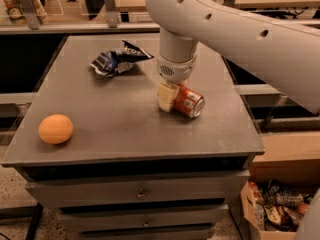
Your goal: Place coke can upright
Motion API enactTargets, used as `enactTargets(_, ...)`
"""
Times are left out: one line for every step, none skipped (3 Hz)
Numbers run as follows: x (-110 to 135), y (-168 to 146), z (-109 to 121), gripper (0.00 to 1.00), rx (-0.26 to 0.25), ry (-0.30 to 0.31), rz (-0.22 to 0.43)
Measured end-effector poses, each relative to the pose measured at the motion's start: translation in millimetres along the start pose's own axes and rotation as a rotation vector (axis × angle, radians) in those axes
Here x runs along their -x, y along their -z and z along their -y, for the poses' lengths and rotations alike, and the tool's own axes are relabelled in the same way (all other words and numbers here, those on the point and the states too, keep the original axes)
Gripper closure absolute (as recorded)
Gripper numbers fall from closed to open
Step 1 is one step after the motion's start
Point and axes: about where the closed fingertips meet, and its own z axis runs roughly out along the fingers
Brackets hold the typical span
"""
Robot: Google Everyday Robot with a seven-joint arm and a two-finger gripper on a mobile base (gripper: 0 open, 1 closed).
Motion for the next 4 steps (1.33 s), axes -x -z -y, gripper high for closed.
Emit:
enactTargets(5.2,-0.1,-0.6,0.64,-0.002,0.014,-0.005)
enactTargets(14.3,16.2,1.0,0.87,-0.003,0.067,0.008)
enactTargets(19.8,45.0,7.6,0.88,0.008,0.132,0.064)
enactTargets(21.0,79.0,9.7,0.86,0.016,0.207,0.157)
